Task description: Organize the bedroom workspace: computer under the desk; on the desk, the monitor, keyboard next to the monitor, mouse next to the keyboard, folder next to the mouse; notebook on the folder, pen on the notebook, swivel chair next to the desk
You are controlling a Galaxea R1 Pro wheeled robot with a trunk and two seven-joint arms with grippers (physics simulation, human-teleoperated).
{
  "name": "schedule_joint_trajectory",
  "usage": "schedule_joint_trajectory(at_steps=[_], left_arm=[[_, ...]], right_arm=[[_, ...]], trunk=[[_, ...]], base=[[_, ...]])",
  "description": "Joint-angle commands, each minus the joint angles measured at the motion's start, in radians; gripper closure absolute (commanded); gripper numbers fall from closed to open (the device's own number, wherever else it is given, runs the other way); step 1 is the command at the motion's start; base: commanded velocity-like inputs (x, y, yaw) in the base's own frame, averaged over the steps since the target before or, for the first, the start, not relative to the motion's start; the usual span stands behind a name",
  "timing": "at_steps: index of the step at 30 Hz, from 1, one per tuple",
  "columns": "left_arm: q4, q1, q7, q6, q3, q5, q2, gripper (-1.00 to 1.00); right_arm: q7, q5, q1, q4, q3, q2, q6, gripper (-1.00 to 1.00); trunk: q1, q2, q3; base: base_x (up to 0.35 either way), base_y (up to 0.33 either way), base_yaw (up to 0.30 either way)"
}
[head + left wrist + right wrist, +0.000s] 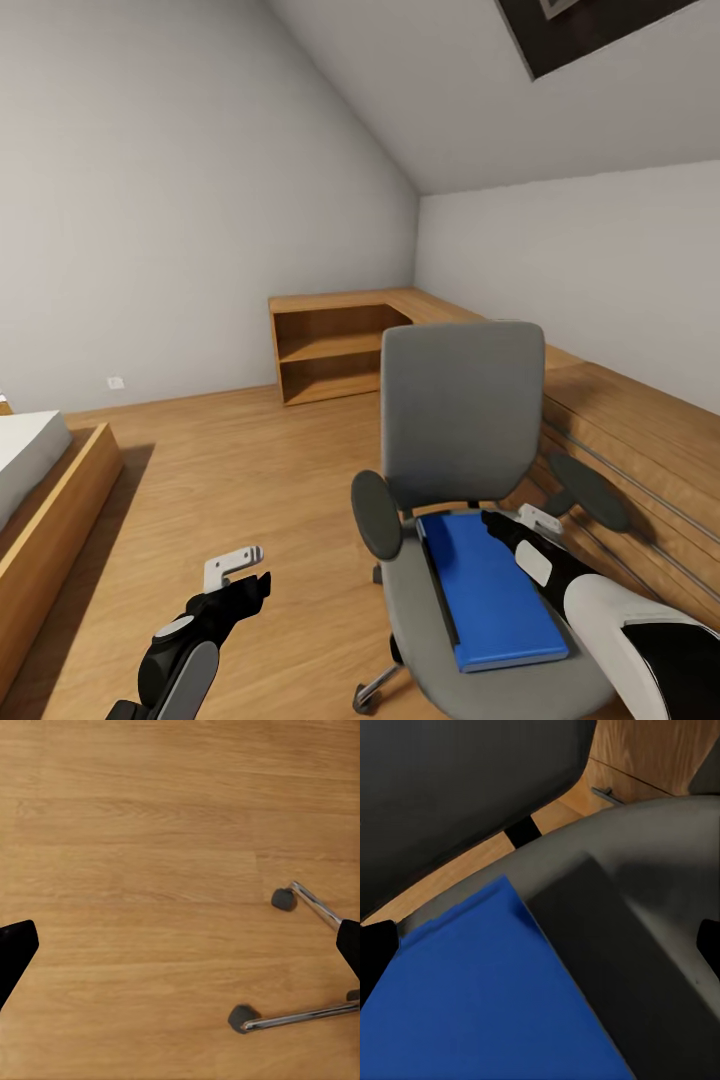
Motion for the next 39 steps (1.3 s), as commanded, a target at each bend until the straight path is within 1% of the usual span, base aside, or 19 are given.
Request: schedule_joint_trajectory(at_steps=[1, 9, 17, 23, 34, 39], left_arm=[[-0.001, -0.001, 0.010, 0.001, -0.002, 0.010, 0.001, -1.00], [-0.001, -0.001, 0.010, 0.001, -0.002, 0.011, 0.001, -1.00], [-0.001, -0.001, 0.010, 0.001, -0.002, 0.010, 0.001, -1.00], [-0.001, -0.001, 0.010, 0.001, -0.002, 0.011, 0.001, -1.00], [-0.002, -0.001, 0.011, 0.003, -0.006, 0.013, 0.001, -1.00], [-0.002, -0.001, 0.013, 0.004, -0.009, 0.014, 0.000, -1.00]], right_arm=[[-0.002, -0.009, -0.001, 0.000, 0.008, 0.000, -0.003, -1.00], [-0.001, -0.009, -0.001, 0.000, 0.010, 0.001, -0.003, -1.00], [-0.001, -0.009, -0.001, 0.000, 0.010, 0.001, -0.003, -1.00], [-0.001, -0.009, -0.001, 0.000, 0.010, 0.001, -0.003, -1.00], [-0.001, -0.009, -0.001, 0.001, 0.010, 0.001, -0.003, -1.00], [-0.001, -0.009, -0.001, 0.002, 0.010, 0.001, -0.003, -1.00]], trunk=[[0.000, 0.000, -0.001], [0.000, 0.000, -0.001], [0.000, 0.000, -0.001], [0.000, 0.000, -0.001], [0.000, 0.000, -0.001], [0.019, -0.035, -0.017]], base=[[0.125, 0.046, 0.000], [0.174, 0.075, 0.000], [0.033, 0.011, 0.000], [0.118, 0.001, 0.000], [0.017, 0.000, 0.000], [0.000, 0.000, 0.000]])
